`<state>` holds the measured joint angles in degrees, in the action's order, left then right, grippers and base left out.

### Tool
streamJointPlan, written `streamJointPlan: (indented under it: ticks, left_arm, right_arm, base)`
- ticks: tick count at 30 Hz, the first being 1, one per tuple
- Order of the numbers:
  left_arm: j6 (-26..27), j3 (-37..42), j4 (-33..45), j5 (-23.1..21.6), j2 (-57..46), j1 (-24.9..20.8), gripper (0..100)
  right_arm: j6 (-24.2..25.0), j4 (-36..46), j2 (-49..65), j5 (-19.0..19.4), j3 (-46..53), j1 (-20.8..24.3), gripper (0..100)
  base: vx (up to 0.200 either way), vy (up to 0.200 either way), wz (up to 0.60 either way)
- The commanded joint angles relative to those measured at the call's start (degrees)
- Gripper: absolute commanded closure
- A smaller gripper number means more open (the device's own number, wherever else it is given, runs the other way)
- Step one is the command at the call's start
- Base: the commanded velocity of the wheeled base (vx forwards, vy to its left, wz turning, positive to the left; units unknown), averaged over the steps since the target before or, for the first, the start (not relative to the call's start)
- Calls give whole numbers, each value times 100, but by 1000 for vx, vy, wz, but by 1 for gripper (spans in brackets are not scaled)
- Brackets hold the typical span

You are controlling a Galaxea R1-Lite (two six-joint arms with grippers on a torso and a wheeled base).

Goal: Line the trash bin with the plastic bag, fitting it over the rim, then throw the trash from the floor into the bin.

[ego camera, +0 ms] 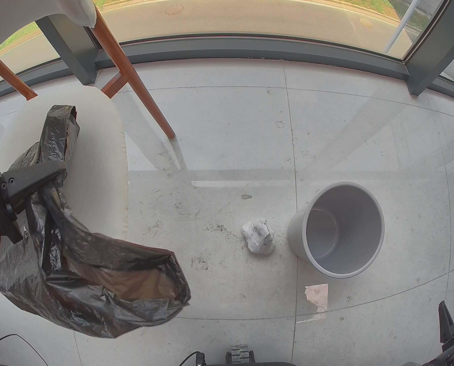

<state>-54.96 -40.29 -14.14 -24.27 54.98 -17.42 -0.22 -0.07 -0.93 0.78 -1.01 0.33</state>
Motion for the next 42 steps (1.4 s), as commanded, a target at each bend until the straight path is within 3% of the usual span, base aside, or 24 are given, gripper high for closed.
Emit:
streamJointPlan:
  ticks: [1,8,22,28,34,42]
  left_arm:
    - [-6,118,-62,-421,-312,11,100]
    - [20,100,-168,-913,-312,2,100]
    - [20,144,-555,-3171,-365,-7,100]
    - [-86,171,-968,-3637,-207,-7,100]
    - [-86,179,-968,-4551,-31,-7,100]
    - [-77,135,-1161,-5052,479,-25,100]
  right_arm:
    - [-4,-1,66,1,101,2,0]
    - [-4,-1,66,1,101,2,0]
    - [-4,-1,66,1,101,2,0]
    - [-4,-1,66,1,101,2,0]
    - [-13,-1,66,1,101,2,0]
    - [-4,-1,66,1,101,2,0]
  base:
    - [0,0,0]
    - [0,-200,0]
    - [0,-200,0]
    - [0,-200,0]
    - [0,-200,0]
    - [0,-200,0]
